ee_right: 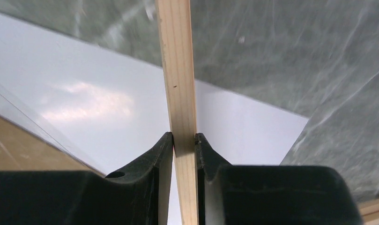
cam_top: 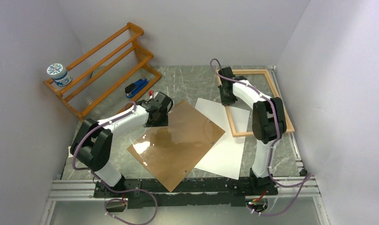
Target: Put the photo into the frame
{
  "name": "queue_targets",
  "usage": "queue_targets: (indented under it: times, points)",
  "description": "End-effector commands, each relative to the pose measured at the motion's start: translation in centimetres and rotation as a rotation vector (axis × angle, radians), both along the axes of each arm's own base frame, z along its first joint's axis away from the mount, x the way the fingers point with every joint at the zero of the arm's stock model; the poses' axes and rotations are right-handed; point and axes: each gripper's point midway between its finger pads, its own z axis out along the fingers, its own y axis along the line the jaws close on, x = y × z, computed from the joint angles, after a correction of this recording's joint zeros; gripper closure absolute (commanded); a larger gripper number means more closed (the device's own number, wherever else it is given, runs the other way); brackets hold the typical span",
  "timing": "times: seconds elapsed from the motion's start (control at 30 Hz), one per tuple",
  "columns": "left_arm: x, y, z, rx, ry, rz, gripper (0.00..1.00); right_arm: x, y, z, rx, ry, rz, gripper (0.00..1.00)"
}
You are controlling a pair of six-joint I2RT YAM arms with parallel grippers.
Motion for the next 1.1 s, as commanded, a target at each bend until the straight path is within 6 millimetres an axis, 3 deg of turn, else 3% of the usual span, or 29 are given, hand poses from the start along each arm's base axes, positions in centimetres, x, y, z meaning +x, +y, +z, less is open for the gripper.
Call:
queue_targets:
  times: [0.0,0.23,0.4,0.53,0.63,0.8,1.0,1.07]
  points:
    - [2.0,-1.5,1.3,-0.031,-0.041,-0.041,0.30,-1.9,-0.5,0.3,0.025,-0.036,-0.051,1.00]
    - [3.4,-2.1,1.6,-0.061,-0.047,-0.074,0.29,-4.6,-0.1,-1.2,0.083,0.021,-0.098,0.93]
    - [4.3,-3.7,2.4,-0.130,-0.062,-0.149,0.26,-5.0,1.2,1.0,0.204,-0.027,-0.189,0.49]
    - [4.8,-4.8,2.9,-0.166,-0.067,-0.191,0.23,-5.8,1.8,3.5,0.295,-0.069,-0.275,0.36]
    - [4.9,-5.6,3.1,-0.199,-0.070,-0.215,0.22,-7.8,2.4,4.3,0.375,-0.060,-0.321,0.34]
    - [4.7,-7.5,2.5,-0.279,-0.047,-0.275,0.29,-12.9,3.2,3.5,0.513,0.012,-0.429,0.34]
    - [4.6,-7.8,0.9,-0.288,-0.014,-0.265,0.37,-17.0,5.2,0.4,0.681,0.130,-0.513,0.34]
    - [5.0,-6.9,0.2,-0.241,-0.018,-0.228,0.38,-17.7,5.5,-0.8,0.706,0.163,-0.544,0.34]
